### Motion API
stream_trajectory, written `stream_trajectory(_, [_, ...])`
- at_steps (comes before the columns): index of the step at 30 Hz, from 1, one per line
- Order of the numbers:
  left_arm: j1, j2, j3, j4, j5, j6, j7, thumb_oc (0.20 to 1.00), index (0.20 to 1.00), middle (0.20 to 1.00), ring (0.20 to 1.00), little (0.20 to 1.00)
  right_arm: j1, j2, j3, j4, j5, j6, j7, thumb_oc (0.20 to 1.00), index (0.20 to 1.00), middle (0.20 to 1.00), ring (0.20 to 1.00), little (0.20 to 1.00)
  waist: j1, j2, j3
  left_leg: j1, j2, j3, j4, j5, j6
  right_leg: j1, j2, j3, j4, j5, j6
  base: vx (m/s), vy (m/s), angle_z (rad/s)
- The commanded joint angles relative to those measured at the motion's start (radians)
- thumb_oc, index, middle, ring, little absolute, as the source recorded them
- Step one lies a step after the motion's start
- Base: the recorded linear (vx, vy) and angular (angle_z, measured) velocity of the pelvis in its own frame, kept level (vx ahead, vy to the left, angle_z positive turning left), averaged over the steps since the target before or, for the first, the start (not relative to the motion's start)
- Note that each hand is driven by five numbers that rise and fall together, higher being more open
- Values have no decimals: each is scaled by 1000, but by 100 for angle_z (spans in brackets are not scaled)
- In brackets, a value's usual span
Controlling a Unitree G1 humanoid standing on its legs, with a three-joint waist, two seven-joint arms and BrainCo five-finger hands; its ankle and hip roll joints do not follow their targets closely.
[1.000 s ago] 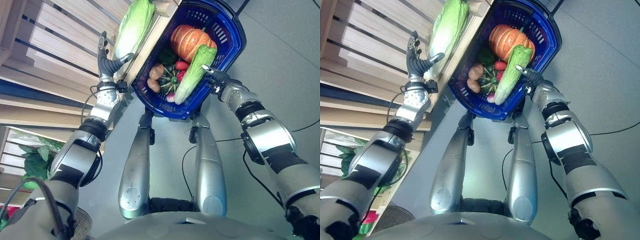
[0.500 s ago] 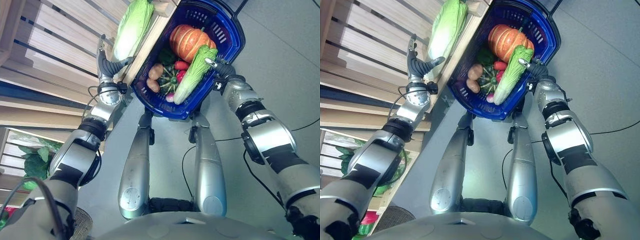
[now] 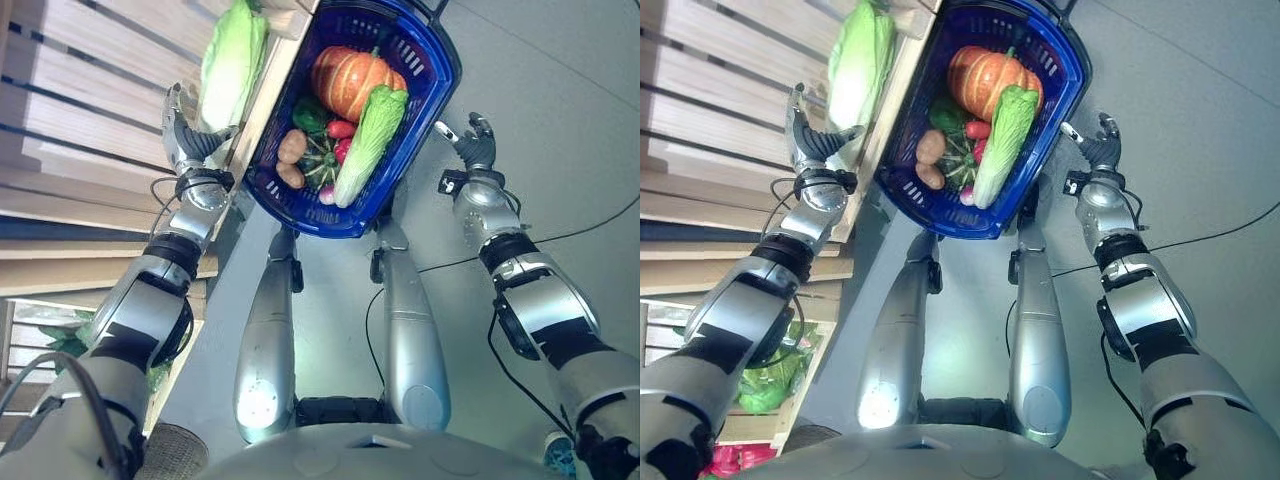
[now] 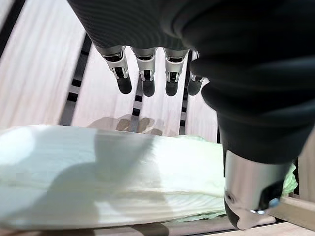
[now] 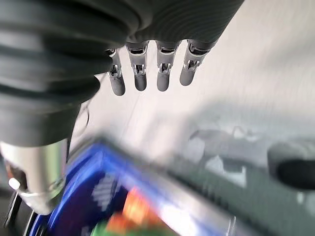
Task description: Pick up fruits and vegetables into the basket
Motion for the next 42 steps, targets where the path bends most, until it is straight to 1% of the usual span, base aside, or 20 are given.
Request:
stream_trajectory(1, [-30, 50, 45, 74, 23, 4, 1, 1000, 1000, 1000, 1000, 1000, 38, -47, -21, -3, -26, -56, -67, 1000, 1000, 1000, 1000, 1000, -26, 5, -42, -19, -41, 1, 7, -23, 2, 37, 79, -53, 56, -95, 23, 6, 19, -12])
stream_trajectory(4, [-47, 60, 43, 125, 19, 4, -26, 1000, 1000, 1000, 1000, 1000, 57, -53, -41, 40, -34, -50, -87, 1000, 1000, 1000, 1000, 1000, -34, -1, -42, -18, -38, 5, 5, -25, 3, 38, 82, -50, 52, -95, 23, 8, 21, -9])
stream_trajectory(5, [-59, 64, 38, 158, 14, 5, -44, 1000, 1000, 1000, 1000, 1000, 63, -58, -49, 82, -38, -46, -87, 1000, 1000, 1000, 1000, 1000, -39, -5, -42, -18, -36, 8, 4, -28, 4, 39, 84, -47, 48, -95, 23, 4, 24, -8])
stream_trajectory(7, [-69, 66, 32, 185, 7, 15, -59, 1000, 1000, 1000, 1000, 1000, 69, -65, -62, 121, -1, -36, -66, 1000, 1000, 1000, 1000, 1000, -43, -6, -42, -19, -34, 10, 5, -29, 5, 39, 85, -45, 47, -96, 22, 7, 28, -8])
stream_trajectory(10, [-86, 71, 29, 219, 6, 24, -78, 1000, 1000, 1000, 1000, 1000, 78, -69, -83, 157, 2, -24, -53, 1000, 1000, 1000, 1000, 1000, -48, -11, -42, -18, -31, 15, 3, -32, 7, 38, 88, -43, 48, -99, 22, 3, 6, -2])
stream_trajectory(15, [-117, 79, 20, 286, -34, 71, -120, 1000, 1000, 1000, 1000, 1000, 105, -75, -92, 194, 1, 2, -35, 1000, 1000, 1000, 1000, 1000, -61, -20, -42, -18, -27, 20, 3, -35, 8, 38, 90, -38, 44, -99, 21, 6, 6, -6])
stream_trajectory(21, [-135, 78, 23, 350, -77, 125, -181, 1000, 1000, 1000, 1000, 1000, 105, -72, -92, 206, -4, 9, -26, 1000, 1000, 1000, 1000, 1000, -69, -23, -42, -19, -26, 22, 6, -37, 7, 39, 89, -38, 43, -101, 20, 2, 3, -2])
stream_trajectory(24, [-143, 79, 24, 372, -99, 165, -217, 1000, 1000, 1000, 1000, 1000, 96, -72, -87, 203, -6, 7, -23, 1000, 1000, 1000, 1000, 1000, -71, -23, -42, -22, -25, 23, 4, -36, 5, 37, 88, -38, 40, -102, 21, -1, 13, -5])
stream_trajectory(29, [-145, 75, 29, 406, -106, 182, -244, 1000, 1000, 1000, 1000, 1000, 83, -66, -80, 198, -7, 10, -28, 1000, 1000, 1000, 1000, 1000, -72, -25, -42, -21, -23, 25, 0, -36, 4, 38, 89, -39, 34, -104, 20, 0, 0, 0])
stream_trajectory(38, [-160, 69, 24, 440, -116, 210, -324, 1000, 1000, 1000, 1000, 1000, 60, -56, -75, 197, -6, 22, -37, 1000, 1000, 1000, 1000, 1000, -72, -34, -42, -34, -18, 27, -7, -32, 1, 28, 92, -40, 24, -98, 18, 0, 0, 0])
stream_trajectory(41, [-158, 68, 18, 438, -123, 217, -352, 1000, 1000, 1000, 1000, 1000, 62, -52, -75, 195, -6, 20, -39, 1000, 1000, 1000, 1000, 1000, -72, -36, -42, -32, -17, 28, -4, -40, 1, 30, 90, -40, 28, -106, 20, 0, 0, 0])
stream_trajectory(42, [-157, 68, 16, 439, -125, 217, -359, 793, 793, 793, 793, 793, 62, -52, -74, 195, -5, 19, -39, 1000, 1000, 1000, 1000, 1000, -71, -36, -42, -33, -17, 28, -3, -40, 1, 28, 91, -40, 28, -106, 19, 0, 0, 0])
